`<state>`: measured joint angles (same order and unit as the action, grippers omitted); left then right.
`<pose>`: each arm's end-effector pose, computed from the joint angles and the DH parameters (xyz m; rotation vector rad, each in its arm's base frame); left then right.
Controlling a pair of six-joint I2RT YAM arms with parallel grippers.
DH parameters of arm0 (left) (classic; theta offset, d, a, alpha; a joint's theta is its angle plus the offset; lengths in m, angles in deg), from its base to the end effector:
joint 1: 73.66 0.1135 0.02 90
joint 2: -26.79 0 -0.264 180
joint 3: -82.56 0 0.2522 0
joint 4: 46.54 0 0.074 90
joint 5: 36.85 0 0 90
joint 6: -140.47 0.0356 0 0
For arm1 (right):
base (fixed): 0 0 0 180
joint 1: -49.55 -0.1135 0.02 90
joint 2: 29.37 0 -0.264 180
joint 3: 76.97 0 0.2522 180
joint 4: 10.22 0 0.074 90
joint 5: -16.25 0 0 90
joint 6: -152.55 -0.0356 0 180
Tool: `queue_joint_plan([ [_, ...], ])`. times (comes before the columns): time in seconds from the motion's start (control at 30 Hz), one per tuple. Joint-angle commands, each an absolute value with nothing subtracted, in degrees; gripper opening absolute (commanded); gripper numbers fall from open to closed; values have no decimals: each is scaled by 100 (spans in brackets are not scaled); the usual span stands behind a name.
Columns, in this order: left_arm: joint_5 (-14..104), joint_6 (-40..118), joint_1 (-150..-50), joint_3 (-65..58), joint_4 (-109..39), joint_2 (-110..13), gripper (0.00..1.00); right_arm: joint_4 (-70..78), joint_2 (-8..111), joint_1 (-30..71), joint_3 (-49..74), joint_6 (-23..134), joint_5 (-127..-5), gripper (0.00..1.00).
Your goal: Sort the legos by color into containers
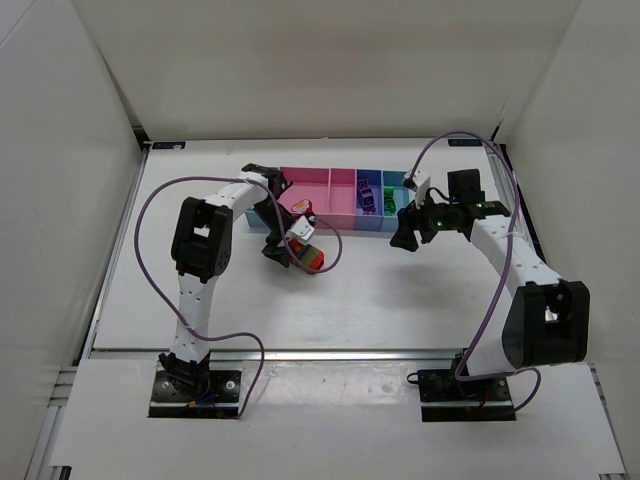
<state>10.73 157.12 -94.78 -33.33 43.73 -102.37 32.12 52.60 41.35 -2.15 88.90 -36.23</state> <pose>0.3726 -0.1697 0.1628 2.3171 1.2713 -0.9650 0.2936 0.0642 0.2658 -0.9490 2.0902 0.6314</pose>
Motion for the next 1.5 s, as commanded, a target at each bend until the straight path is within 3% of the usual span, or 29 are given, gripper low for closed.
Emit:
queue_joint_plan([
  [0.0, 1122, 15480, -9475, -3404, 4290, -10074, 98, 3132, 5280, 4164, -221, 8901, -3516, 74],
  [0.17, 1228, 15120, -9484, -3298, 4096, -10013, 84, 3106, 5298, 4164, -221, 8927, -3543, 74],
  [0.4, 1263, 14680, -9572, -3061, 3816, -9846, 73, 3070, 5325, 4173, -221, 8927, -3560, 74],
  [0.8, 1403, 13705, -9783, -2034, 2919, -9143, 77, 3000, 5298, 4164, -265, 8901, -3613, 75],
  [0.9, 1430, 13407, -9809, -1892, 2743, -9002, 68, 2982, 5298, 4173, -247, 8901, -3569, 75],
  [0.93, 1430, 13336, -9809, -1901, 2743, -8976, 56, 2982, 5281, 4156, -256, 8901, -3560, 75],
  [1.03, 1264, 12872, -9792, -1901, 2647, -8800, 42, 3017, 5245, 4173, -186, 8848, -3324, 75],
  [1.27, 1051, 10551, -9827, -875, 533, -7283, 34, 2737, 5210, 4164, -115, 7385, -2330, 79],
  [1.47, 2096, 8959, -10213, 208, -1325, -6120, 34, 1815, 5289, 4086, -177, 5600, -2066, 83],
])
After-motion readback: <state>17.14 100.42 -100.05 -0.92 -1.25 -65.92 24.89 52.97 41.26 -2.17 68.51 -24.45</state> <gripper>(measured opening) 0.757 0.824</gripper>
